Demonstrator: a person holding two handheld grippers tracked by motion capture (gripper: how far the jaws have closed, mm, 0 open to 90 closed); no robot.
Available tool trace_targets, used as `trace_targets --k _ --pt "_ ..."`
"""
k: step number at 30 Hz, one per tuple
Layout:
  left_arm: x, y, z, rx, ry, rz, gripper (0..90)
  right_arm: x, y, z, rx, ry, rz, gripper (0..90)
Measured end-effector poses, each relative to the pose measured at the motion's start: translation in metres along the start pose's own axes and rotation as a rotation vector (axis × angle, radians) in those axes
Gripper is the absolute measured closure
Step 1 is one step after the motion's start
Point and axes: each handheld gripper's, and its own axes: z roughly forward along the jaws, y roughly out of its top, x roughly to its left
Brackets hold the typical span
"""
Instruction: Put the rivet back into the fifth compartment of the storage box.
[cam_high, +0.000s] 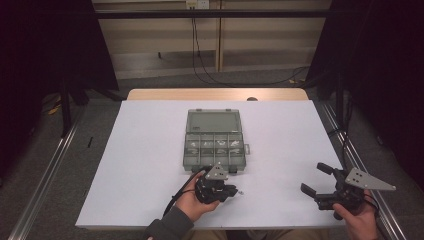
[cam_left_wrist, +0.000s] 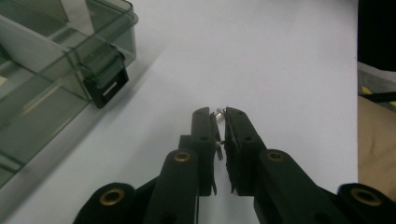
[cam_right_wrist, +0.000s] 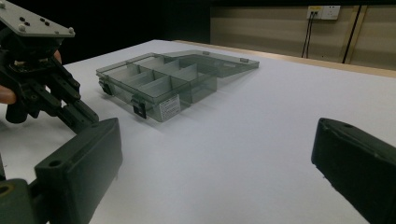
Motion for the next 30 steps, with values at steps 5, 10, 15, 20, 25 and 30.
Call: trace_targets --k 5,10,15,20,25,30 --pt "0.005 0.001 -0.006 -0.023 0.014 -0.014 82.5 0.000 0.000 0.000 0.000 0.001 -0.001 1.9" --pt "0.012 0.003 -0.017 -0.068 0.030 -0.028 82.5 0.000 0.000 0.000 0.001 0.000 0.000 1.9" --pt "0.019 0.003 -0.027 -0.112 0.054 -0.046 82.5 0.000 0.000 0.000 0.001 0.003 -0.001 1.9" --pt "0.024 0.003 -0.035 -0.146 0.068 -0.064 82.5 0.000 0.000 0.000 0.000 0.002 -0.001 1.9" --pt "0.028 0.003 -0.041 -0.164 0.084 -0.074 82.6 0.000 0.000 0.000 0.001 0.003 0.001 1.9" --pt "0.035 0.001 -0.048 -0.190 0.108 -0.089 82.6 0.000 0.000 0.000 0.001 0.003 0.000 1.9"
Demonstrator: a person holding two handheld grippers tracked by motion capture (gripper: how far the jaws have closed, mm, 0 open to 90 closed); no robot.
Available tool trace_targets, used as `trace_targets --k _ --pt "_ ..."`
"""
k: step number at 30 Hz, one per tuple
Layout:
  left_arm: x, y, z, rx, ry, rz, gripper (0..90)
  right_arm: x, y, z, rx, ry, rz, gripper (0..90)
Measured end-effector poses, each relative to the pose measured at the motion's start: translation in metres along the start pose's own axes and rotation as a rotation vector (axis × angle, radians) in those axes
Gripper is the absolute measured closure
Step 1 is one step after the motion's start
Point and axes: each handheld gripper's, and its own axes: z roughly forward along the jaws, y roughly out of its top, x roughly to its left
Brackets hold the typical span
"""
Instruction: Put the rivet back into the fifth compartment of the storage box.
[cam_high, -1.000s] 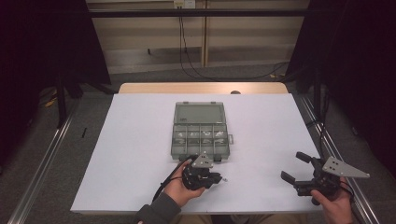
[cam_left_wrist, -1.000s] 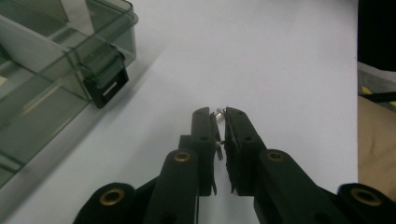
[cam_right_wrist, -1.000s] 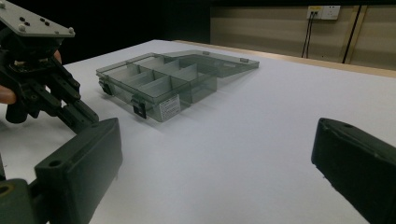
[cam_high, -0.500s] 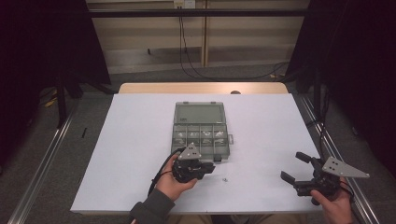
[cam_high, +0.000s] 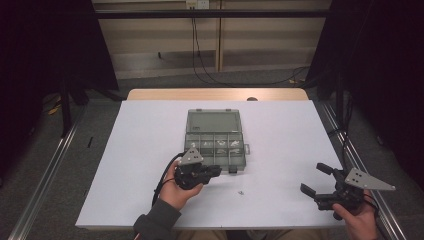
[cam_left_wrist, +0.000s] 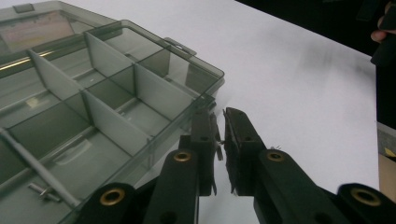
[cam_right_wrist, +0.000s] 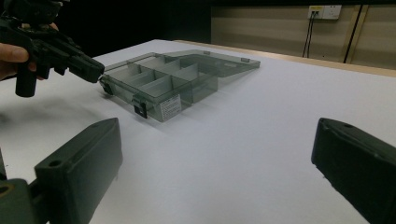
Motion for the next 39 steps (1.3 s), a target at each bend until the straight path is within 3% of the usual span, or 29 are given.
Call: trace_targets --k 26,39 --pt "0.030 -0.005 -0.022 -0.072 0.126 -0.058 82.6 0.001 0.000 0.000 0.003 0.003 0.000 2.0" --pt "0.037 -0.006 -0.024 -0.079 0.172 -0.077 82.6 0.001 0.000 0.000 0.001 0.003 0.001 1.9"
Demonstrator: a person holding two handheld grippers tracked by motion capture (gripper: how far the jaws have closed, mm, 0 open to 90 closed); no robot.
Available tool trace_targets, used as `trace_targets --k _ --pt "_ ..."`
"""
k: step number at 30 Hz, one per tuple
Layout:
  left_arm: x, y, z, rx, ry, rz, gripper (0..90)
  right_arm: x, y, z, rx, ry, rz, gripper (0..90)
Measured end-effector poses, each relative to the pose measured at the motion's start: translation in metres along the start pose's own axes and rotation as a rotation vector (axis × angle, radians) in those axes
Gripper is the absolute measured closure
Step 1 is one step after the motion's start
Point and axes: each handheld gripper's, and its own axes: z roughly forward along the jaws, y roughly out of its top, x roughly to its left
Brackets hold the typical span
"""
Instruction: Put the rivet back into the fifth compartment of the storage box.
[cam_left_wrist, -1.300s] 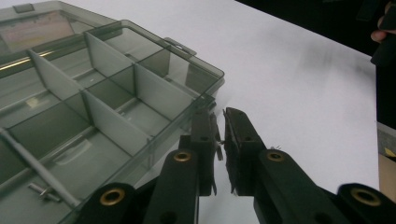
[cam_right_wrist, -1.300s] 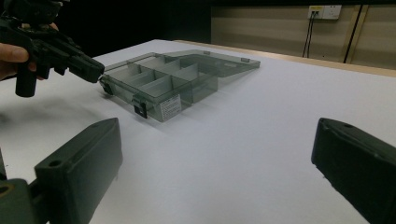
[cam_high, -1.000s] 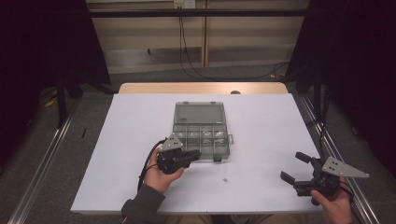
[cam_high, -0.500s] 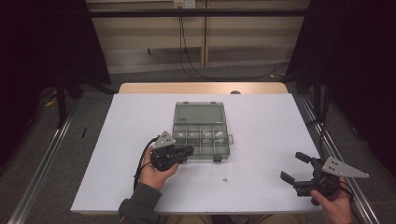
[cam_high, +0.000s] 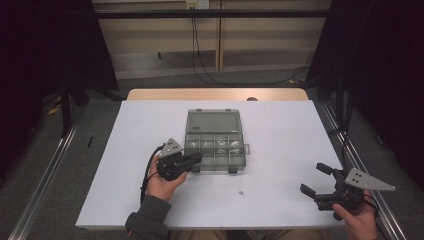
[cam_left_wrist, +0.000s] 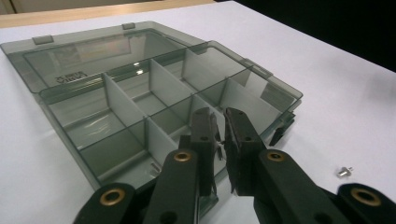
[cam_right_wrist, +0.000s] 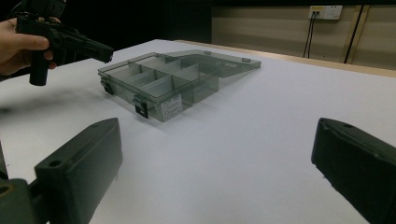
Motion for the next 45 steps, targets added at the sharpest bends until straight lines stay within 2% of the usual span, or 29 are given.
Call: trace_targets --k 8,14,16,22,29,32,34,36,41,45 --pt "0.005 -0.002 -0.001 -0.010 0.034 0.002 82.5 0.000 0.000 0.000 0.001 0.002 -0.001 2.0" --pt "0.012 -0.005 -0.002 -0.019 0.058 -0.029 82.3 0.000 0.000 0.000 0.001 0.002 -0.001 2.0" --pt "0.013 -0.006 -0.003 -0.018 0.064 -0.027 82.1 0.000 0.000 0.000 0.001 0.002 -0.001 1.9" --pt "0.013 -0.007 -0.001 -0.021 0.070 -0.020 76.0 0.000 0.000 0.000 0.000 0.002 -0.002 1.9" --pt "0.008 -0.005 -0.002 -0.038 0.041 -0.024 70.7 0.000 0.000 0.000 0.001 0.004 -0.003 1.9" --pt "0.002 -0.004 -0.002 -0.045 0.014 -0.021 68.8 0.000 0.000 0.000 0.001 0.004 -0.004 2.0" --pt "-0.005 -0.003 -0.001 -0.047 -0.026 -0.009 64.1 0.000 0.000 0.000 0.000 0.003 -0.003 1.9" --pt "-0.007 -0.003 0.000 -0.044 -0.032 -0.003 62.4 0.000 0.000 0.000 0.001 0.003 -0.002 1.9" --pt "-0.017 -0.002 0.002 -0.050 -0.081 0.001 55.5 0.000 0.000 0.000 0.002 0.005 -0.005 1.9" --pt "-0.023 -0.002 0.004 -0.047 -0.095 0.012 47.8 0.000 0.000 0.000 0.002 0.005 -0.005 2.0"
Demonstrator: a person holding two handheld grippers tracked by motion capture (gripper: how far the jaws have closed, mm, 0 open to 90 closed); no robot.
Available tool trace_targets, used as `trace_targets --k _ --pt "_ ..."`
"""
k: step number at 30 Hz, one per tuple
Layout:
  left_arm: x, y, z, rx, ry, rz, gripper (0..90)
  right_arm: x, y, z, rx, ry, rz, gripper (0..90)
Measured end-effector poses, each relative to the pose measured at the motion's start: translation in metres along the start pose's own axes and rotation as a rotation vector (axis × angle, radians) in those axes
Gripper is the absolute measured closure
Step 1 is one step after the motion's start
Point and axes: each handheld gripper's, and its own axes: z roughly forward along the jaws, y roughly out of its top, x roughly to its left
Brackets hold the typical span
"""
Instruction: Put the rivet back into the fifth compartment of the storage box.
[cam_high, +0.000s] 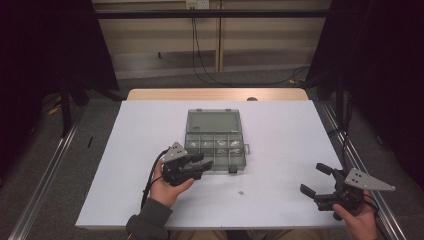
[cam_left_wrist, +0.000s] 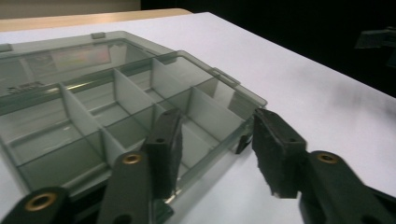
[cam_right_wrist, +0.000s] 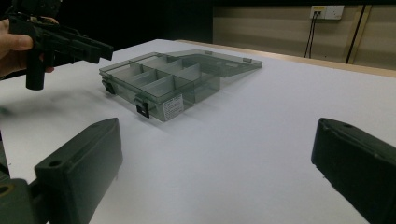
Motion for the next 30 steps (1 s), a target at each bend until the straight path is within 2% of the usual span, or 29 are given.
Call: trace_targets --k 4,5,7,8,12,14,15,18,22,30 --pt "-0.006 0.000 0.005 0.003 -0.046 0.007 35.0 0.000 0.000 0.000 0.000 0.000 0.002 2.0" --pt "-0.008 0.000 0.006 0.006 -0.056 0.006 35.0 0.000 0.000 0.000 0.000 0.000 0.002 2.0" --pt "-0.011 -0.001 0.009 0.003 -0.066 0.007 27.5 0.000 0.000 0.000 0.000 0.001 0.002 2.1" --pt "-0.014 -0.001 0.012 0.003 -0.084 0.022 25.7 0.000 0.000 0.000 0.000 0.000 0.002 2.0" --pt "-0.020 -0.002 0.017 0.009 -0.109 0.039 20.6 0.000 0.000 0.000 0.001 0.001 0.003 2.1" --pt "-0.026 -0.003 0.022 0.016 -0.122 0.068 18.2 0.000 0.000 0.000 0.001 0.002 0.003 2.1" --pt "-0.026 -0.003 0.022 0.016 -0.122 0.068 17.1 0.000 0.000 0.000 0.001 0.002 0.003 2.1" --pt "-0.031 -0.004 0.027 0.021 -0.139 0.071 15.6 0.000 0.000 0.000 0.002 0.002 0.002 2.0" --pt "-0.037 -0.007 0.034 0.044 -0.159 0.094 15.0 0.000 0.000 0.001 0.004 0.001 -0.001 2.1" --pt "-0.047 -0.009 0.045 0.081 -0.172 0.124 14.7 0.000 0.000 0.001 0.004 0.002 0.000 2.2"
